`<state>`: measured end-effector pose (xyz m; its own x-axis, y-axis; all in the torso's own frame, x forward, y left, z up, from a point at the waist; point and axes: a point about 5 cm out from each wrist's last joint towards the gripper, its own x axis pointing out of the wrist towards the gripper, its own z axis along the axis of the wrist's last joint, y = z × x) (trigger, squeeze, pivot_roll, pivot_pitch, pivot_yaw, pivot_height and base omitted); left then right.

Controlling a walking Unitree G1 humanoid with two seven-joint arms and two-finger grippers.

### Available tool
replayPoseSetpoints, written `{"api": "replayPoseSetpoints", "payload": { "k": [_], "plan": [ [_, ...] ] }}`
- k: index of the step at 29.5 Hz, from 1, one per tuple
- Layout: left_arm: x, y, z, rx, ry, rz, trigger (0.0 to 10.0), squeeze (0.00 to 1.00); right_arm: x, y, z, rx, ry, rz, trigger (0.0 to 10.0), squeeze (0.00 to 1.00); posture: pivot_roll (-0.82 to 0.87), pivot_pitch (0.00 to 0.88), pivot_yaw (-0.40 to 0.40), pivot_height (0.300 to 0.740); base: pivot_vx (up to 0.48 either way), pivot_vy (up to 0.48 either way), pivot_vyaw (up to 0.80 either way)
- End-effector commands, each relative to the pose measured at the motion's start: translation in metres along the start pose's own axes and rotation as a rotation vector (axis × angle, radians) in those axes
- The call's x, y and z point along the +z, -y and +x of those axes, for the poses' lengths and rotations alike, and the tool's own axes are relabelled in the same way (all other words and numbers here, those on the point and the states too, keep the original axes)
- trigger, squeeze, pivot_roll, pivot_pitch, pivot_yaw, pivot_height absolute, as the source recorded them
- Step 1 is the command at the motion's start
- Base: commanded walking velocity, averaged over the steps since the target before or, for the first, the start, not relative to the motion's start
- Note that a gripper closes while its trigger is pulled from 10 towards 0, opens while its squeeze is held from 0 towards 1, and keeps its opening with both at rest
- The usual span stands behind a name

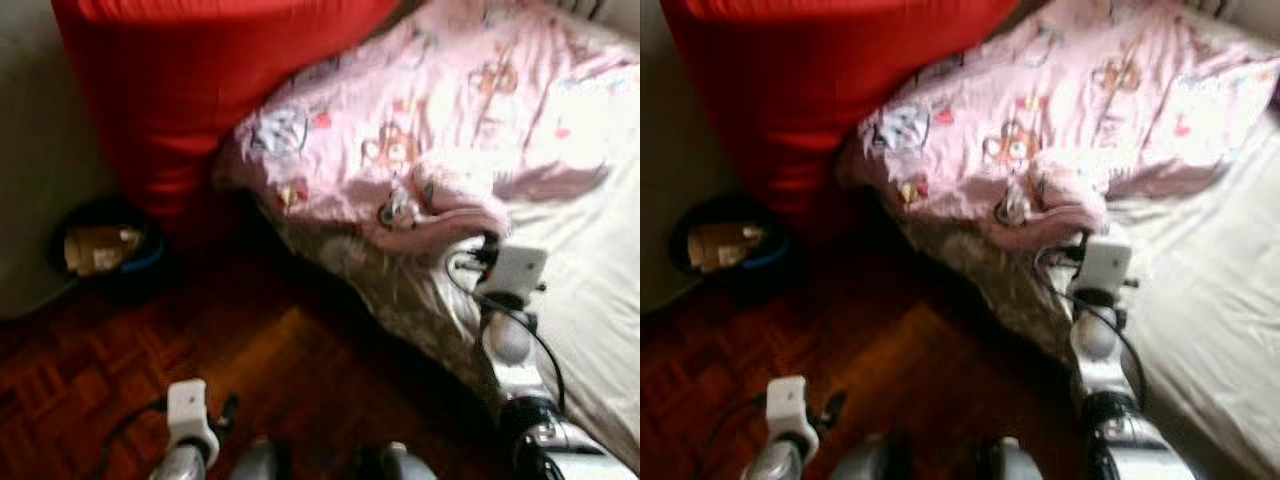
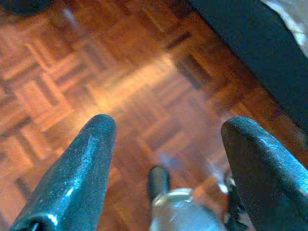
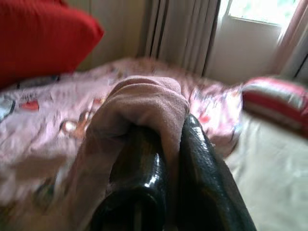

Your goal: Clean up the room

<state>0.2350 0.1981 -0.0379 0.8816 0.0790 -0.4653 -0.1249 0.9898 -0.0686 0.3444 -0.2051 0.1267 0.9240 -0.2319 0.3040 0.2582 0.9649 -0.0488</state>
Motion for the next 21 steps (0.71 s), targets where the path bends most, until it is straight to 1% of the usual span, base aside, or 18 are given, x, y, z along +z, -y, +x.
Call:
{"api": "replayPoseSetpoints", "payload": {
  "k": [1,6,10,11,15,18,21],
  "plan": [
    [-0.014,-0.011,-0.008,0.028,-0.053,0.011,10.0,0.0,0.014,-0.01,0.004,0.032,0.079,0.009,10.0,0.0,0.07,0.239,-0.016,0.74,-0.277,0.0,0.0],
    [-0.014,-0.011,-0.008,0.029,-0.053,0.012,10.0,0.0,0.035,-0.016,0.012,0.039,0.172,0.035,10.0,0.0,0.06,0.239,-0.016,0.74,-0.277,0.0,0.0],
    [-0.014,-0.011,-0.008,0.029,-0.054,0.013,10.0,0.0,0.043,-0.019,0.014,0.055,0.204,0.038,10.0,0.0,0.06,0.239,-0.016,0.74,-0.276,0.0,0.0],
    [-0.015,-0.011,-0.008,0.029,-0.055,0.013,10.0,0.0,0.048,-0.021,0.013,0.067,0.224,0.038,10.0,0.0,0.06,0.239,-0.017,0.74,0.0,0.0,0.0],
    [-0.015,-0.011,-0.008,0.03,-0.057,0.015,10.0,0.0,0.051,-0.022,0.013,0.071,0.234,0.035,10.0,0.0,0.06,0.239,-0.017,0.74,0.0,0.0,0.0],
    [-0.017,-0.011,-0.009,0.033,-0.064,0.017,10.0,0.0,0.052,-0.015,0.008,0.037,0.24,0.026,10.0,0.0,0.06,0.241,-0.016,0.74,0.0,0.0,0.0],
    [-0.017,-0.012,-0.009,0.033,-0.067,0.018,10.0,0.0,0.056,-0.017,0.005,0.057,0.258,0.024,10.0,0.0,0.06,0.241,-0.016,0.74,0.0,0.0,0.0]
  ]
}}
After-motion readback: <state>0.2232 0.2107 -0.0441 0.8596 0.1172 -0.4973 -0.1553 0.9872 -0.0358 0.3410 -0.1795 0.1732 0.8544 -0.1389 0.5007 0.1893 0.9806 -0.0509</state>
